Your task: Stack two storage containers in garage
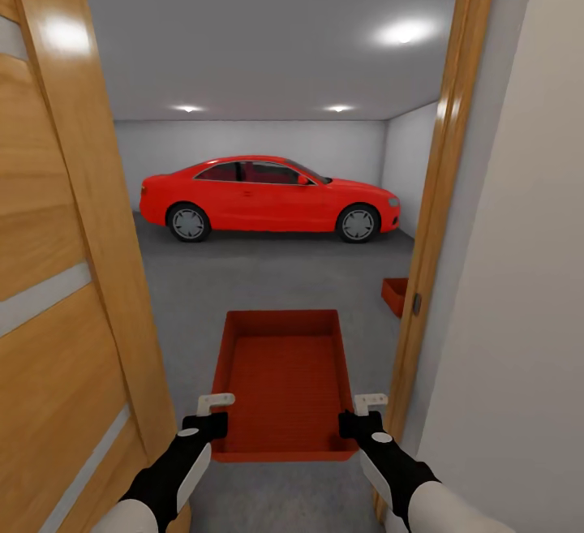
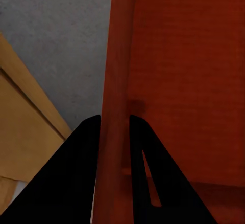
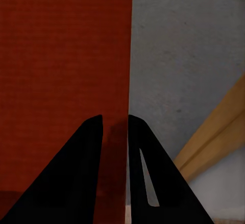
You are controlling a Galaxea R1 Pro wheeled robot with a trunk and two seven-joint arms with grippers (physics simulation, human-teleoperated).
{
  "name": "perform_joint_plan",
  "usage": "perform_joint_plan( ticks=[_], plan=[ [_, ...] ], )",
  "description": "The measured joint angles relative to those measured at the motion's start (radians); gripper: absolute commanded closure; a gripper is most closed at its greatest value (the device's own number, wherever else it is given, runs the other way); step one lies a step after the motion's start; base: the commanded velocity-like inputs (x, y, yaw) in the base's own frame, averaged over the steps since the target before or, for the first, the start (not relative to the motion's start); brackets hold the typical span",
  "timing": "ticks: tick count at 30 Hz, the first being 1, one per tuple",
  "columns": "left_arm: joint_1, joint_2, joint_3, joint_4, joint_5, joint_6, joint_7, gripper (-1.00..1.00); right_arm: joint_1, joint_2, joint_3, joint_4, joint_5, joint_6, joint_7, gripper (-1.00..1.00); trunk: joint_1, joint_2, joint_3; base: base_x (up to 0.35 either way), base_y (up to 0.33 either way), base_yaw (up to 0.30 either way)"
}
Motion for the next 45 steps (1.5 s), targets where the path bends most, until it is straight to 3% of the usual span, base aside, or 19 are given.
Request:
perform_joint_plan(
  ticks=[19, 45],
  plan=[
    [0.0, -0.002, -0.004, 0.003, 0.007, -0.006, 0.006, 1.0, 0.0, -0.002, 0.001, 0.001, 0.0, -0.003, 0.003, 1.0, 0.0, 0.0, 0.0, 0.029, 0.021, 0.0],
    [0.0, -0.001, -0.007, 0.0, 0.011, -0.002, 0.009, 1.0, 0.0, -0.003, 0.0, 0.001, 0.0, -0.002, 0.004, 1.0, -0.001, 0.0, 0.0, 0.307, 0.0, 0.025]
  ],
)
